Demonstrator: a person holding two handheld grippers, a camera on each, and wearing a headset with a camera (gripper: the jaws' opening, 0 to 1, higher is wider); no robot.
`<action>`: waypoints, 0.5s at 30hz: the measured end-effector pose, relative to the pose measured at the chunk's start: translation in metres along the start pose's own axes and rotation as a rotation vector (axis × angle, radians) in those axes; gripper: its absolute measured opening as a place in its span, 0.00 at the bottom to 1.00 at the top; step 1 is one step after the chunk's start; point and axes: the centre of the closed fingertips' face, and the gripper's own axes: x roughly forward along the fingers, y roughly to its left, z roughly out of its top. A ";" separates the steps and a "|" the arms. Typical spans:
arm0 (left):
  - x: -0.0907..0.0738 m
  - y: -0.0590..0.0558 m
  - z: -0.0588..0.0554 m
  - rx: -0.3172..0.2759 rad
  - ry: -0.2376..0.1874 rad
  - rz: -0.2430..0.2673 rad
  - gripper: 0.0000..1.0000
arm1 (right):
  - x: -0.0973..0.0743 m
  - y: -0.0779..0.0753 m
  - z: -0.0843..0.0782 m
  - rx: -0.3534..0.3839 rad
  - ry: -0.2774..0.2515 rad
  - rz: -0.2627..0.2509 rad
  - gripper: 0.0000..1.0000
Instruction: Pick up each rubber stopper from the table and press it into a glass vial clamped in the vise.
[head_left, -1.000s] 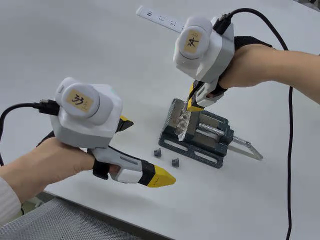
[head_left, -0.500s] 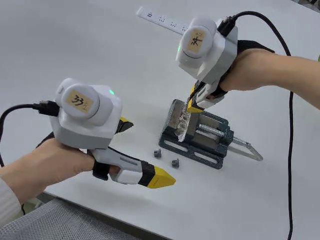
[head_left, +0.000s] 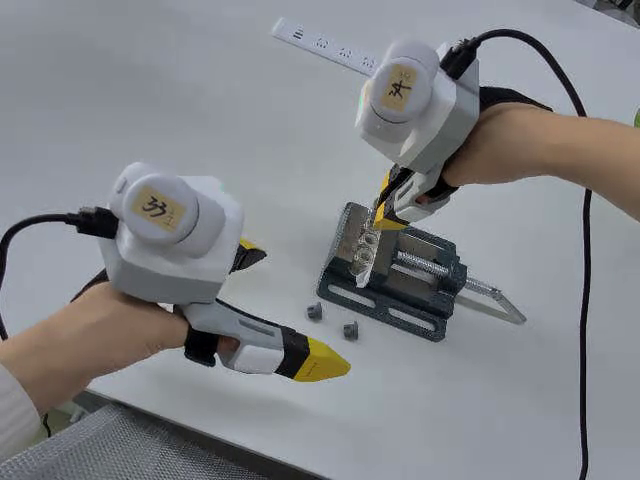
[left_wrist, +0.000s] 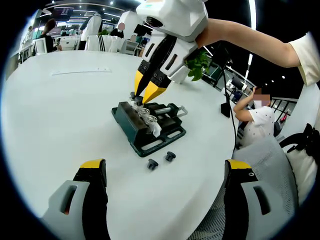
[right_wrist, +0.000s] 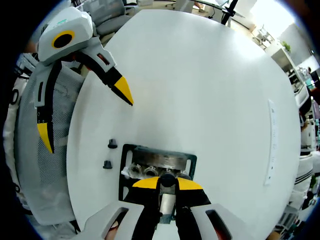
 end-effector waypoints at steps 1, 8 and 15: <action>0.000 0.000 0.000 0.000 0.002 -0.001 0.98 | 0.000 0.000 0.000 0.002 -0.003 -0.002 0.07; 0.000 -0.002 0.000 -0.001 0.005 -0.004 0.98 | -0.002 0.005 0.002 0.020 -0.026 0.016 0.15; -0.001 -0.002 -0.002 -0.002 0.005 -0.003 0.98 | -0.013 0.004 0.006 0.035 -0.060 0.020 0.17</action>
